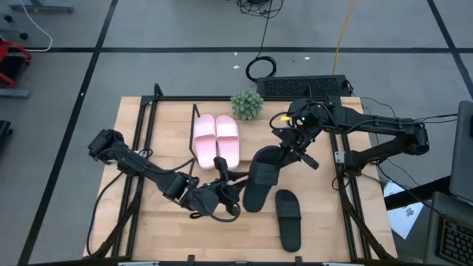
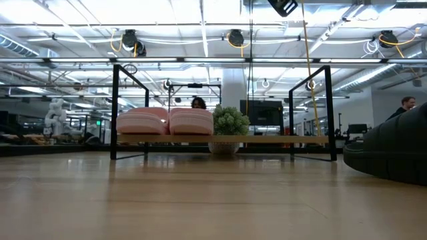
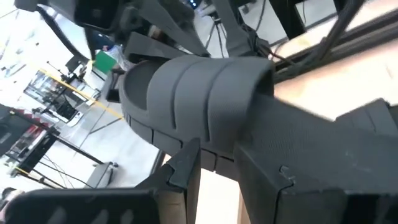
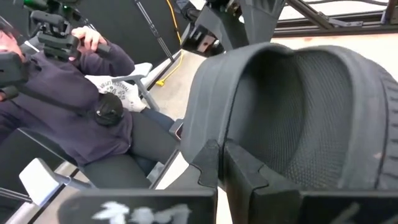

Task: Pick and place slides into the shelf
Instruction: Put the left black slipper on the shelf

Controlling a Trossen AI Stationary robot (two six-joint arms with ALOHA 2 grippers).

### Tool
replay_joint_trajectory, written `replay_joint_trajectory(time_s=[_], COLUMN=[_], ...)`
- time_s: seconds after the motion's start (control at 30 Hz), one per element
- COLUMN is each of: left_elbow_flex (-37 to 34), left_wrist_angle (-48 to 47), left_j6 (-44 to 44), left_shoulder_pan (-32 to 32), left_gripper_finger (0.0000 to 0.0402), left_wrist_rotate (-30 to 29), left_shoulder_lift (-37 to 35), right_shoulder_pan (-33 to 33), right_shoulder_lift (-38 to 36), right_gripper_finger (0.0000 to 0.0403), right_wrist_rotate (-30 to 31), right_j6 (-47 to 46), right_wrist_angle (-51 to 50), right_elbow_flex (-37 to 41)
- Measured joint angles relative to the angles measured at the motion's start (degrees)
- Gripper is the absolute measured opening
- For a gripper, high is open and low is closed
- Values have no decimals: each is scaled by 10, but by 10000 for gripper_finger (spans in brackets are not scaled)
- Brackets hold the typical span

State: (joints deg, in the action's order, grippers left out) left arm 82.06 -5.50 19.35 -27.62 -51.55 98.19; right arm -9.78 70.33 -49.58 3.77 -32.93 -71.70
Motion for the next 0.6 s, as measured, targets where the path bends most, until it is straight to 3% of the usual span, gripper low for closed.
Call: replay_joint_trajectory(time_s=[0.33,0.47,0.6], left_elbow_flex=[0,0,0], left_wrist_angle=[-19,-18,-28], left_j6=[-24,-9,-19], left_shoulder_pan=[-6,-24,-38], left_gripper_finger=[102,102,102], left_wrist_rotate=[0,-42,-49], left_shoulder_lift=[0,-7,-21], right_shoulder_pan=[0,0,-1], right_shoulder_lift=[1,1,2], right_gripper_finger=[0,0,0], right_wrist_rotate=[1,3,5], right_j6=[0,0,-1], right_wrist_angle=[2,4,3], right_elbow_flex=[0,0,0])
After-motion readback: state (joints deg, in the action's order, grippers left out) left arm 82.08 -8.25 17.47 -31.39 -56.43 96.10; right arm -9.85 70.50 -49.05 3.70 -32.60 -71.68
